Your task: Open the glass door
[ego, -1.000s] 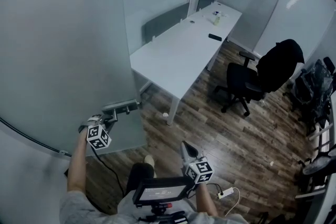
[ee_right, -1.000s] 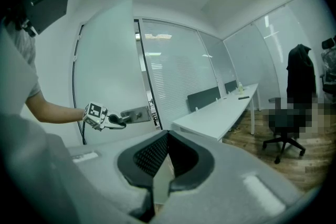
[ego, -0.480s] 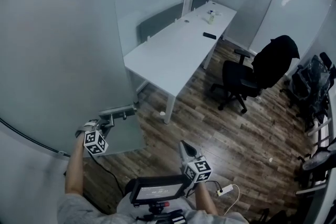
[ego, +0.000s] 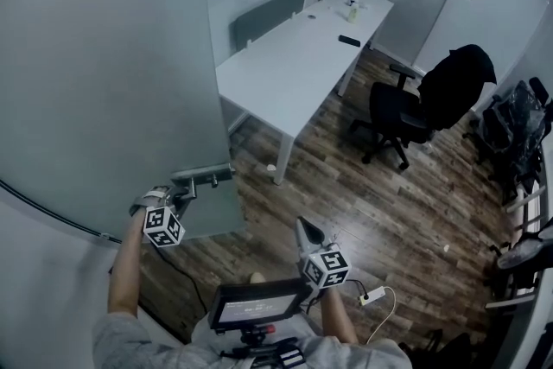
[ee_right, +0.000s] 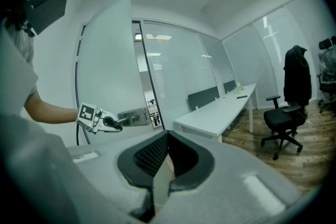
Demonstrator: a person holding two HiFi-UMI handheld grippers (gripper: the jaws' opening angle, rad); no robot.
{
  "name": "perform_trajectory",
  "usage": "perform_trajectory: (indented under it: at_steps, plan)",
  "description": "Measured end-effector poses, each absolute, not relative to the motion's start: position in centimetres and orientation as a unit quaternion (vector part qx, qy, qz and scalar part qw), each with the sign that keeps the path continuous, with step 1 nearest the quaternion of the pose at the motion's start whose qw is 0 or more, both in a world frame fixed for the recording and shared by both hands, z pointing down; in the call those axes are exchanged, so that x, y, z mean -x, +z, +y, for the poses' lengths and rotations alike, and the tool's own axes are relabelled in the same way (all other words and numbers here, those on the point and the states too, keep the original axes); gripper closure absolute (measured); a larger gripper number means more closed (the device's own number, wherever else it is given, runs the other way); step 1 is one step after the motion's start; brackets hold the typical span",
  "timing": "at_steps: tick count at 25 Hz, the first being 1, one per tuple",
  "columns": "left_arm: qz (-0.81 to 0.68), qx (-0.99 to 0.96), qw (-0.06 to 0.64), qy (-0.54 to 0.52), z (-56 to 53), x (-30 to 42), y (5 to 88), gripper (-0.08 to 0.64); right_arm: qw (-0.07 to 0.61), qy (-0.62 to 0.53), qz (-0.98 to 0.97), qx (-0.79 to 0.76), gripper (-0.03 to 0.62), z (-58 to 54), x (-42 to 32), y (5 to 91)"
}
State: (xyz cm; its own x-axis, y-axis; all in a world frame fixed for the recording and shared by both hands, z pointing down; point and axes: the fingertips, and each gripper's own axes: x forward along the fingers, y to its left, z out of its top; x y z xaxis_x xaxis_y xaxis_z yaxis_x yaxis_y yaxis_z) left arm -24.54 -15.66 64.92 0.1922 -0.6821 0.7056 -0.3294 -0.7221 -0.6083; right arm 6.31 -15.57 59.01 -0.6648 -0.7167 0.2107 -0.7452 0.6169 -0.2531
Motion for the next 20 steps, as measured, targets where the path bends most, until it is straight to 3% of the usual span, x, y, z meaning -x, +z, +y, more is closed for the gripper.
perform_trajectory:
  at_steps: [20]
  plan:
    - [0.307,0.765,0.192,-0.532,-10.1,21.8,65.2,0.557,0.040,0.155,-0.875,-0.457,0.591,-6.2,-8.5,58.2]
